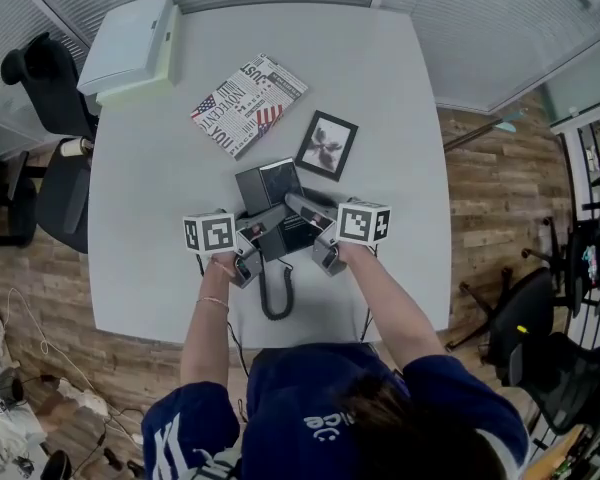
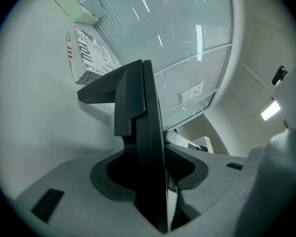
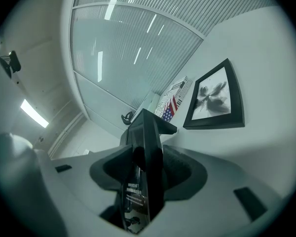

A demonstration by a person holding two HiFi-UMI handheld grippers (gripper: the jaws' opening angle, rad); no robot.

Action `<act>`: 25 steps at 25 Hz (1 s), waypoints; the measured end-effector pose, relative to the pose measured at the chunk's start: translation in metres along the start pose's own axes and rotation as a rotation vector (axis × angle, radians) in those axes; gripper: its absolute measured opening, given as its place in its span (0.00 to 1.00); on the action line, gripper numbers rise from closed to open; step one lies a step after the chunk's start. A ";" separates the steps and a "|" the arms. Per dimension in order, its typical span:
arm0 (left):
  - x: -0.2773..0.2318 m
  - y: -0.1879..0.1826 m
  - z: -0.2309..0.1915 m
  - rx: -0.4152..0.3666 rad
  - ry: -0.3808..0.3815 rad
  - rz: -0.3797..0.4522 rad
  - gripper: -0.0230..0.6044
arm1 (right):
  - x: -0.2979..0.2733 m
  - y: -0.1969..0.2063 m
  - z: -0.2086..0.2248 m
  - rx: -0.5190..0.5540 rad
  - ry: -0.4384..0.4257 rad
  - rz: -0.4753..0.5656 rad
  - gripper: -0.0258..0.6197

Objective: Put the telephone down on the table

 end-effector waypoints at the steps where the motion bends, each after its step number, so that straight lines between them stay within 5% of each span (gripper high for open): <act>1: 0.000 -0.001 -0.002 0.003 -0.001 -0.001 0.32 | -0.001 -0.001 0.001 0.000 0.001 0.001 0.35; 25: -0.006 0.000 -0.013 0.015 -0.016 -0.021 0.34 | -0.006 0.000 0.007 0.038 0.003 0.018 0.36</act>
Point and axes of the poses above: the fingertips, and each gripper's own axes: x backward along the fingers, z to its right, y out of its underside, the point moved 1 cm from there along x, backward along the fingers, and after that the axes turned 13 degrees about -z, right-handed, at the moved point
